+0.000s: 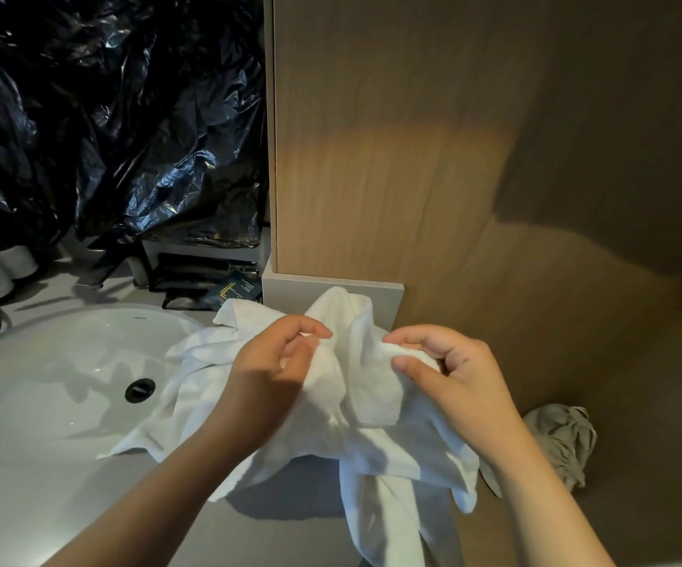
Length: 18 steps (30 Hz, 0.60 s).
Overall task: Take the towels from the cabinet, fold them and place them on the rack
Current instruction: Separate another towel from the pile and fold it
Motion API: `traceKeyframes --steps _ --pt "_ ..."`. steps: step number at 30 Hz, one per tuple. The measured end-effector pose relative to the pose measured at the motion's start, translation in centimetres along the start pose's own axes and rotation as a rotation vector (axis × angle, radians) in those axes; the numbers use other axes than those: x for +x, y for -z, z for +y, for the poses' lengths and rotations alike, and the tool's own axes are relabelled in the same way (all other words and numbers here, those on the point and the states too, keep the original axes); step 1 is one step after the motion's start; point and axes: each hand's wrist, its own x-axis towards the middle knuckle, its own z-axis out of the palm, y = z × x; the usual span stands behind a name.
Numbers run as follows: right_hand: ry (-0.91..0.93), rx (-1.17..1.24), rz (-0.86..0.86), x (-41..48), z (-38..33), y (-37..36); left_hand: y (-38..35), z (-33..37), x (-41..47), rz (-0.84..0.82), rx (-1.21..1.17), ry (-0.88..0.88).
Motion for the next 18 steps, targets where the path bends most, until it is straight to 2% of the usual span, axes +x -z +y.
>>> traceKeyframes --steps 6,10,12,18 --pt "0.006 -0.018 -0.042 -0.4 -0.3 0.0 -1.6 -0.4 1.0 -0.162 0.122 -0.137" --pt "0.009 -0.004 -0.046 -0.9 -0.2 0.2 -2.4 -0.1 1.4 -0.369 0.097 -0.131" --pt "-0.001 -0.007 -0.033 -1.0 -0.1 0.3 -2.5 0.0 1.5 -0.367 0.113 -0.132" --pt "-0.043 -0.025 -0.004 -1.1 0.0 1.1 -1.6 0.1 1.7 -0.211 0.232 -0.269"
